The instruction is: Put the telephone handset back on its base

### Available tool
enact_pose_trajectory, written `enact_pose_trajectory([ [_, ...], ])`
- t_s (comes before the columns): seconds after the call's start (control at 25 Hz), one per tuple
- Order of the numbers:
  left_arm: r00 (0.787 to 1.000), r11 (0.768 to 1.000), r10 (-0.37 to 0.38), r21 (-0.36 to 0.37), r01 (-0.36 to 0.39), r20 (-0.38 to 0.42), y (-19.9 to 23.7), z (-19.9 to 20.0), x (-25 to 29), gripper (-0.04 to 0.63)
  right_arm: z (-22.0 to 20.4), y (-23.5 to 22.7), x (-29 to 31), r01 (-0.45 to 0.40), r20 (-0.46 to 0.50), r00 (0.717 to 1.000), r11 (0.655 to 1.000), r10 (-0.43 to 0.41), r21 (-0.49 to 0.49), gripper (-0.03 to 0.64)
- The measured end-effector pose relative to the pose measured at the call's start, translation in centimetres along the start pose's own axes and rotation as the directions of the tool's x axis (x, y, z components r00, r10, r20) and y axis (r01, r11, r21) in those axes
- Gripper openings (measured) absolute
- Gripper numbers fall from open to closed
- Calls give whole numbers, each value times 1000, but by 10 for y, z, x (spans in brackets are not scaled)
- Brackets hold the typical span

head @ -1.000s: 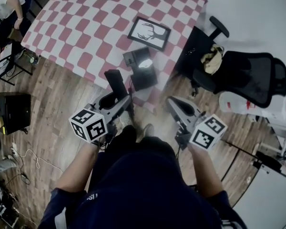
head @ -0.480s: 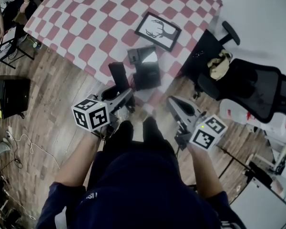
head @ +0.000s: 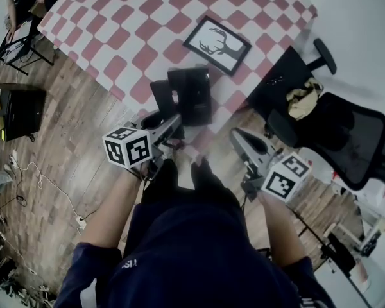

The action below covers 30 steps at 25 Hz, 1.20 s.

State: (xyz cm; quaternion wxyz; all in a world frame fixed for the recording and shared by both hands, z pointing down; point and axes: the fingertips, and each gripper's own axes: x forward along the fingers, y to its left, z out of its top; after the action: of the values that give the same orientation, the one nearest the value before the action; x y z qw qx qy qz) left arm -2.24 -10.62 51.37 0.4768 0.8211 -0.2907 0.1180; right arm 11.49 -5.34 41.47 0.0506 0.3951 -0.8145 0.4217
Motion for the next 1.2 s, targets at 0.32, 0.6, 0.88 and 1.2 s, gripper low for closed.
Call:
enact_pose_trajectory([
  [0.32, 997, 997, 69, -34, -69, -18, 15, -4, 28, 216, 8, -34, -5, -25, -43, 999, 999, 26, 20, 18],
  [0.6, 990, 991, 125, -38, -127, -58, 28, -9, 43, 216, 11, -50, 0, -50, -75, 996, 998, 52, 30, 18],
  [0.88, 984, 987, 153, -42, -157, -95, 35, -13, 50, 216, 13, -56, 7, -69, -88, 994, 997, 72, 37, 17],
  [1.2, 972, 980, 198, -1, -200, -130, 37, -11, 59, 218, 10, -60, 6, -73, -96, 992, 996, 77, 44, 17],
])
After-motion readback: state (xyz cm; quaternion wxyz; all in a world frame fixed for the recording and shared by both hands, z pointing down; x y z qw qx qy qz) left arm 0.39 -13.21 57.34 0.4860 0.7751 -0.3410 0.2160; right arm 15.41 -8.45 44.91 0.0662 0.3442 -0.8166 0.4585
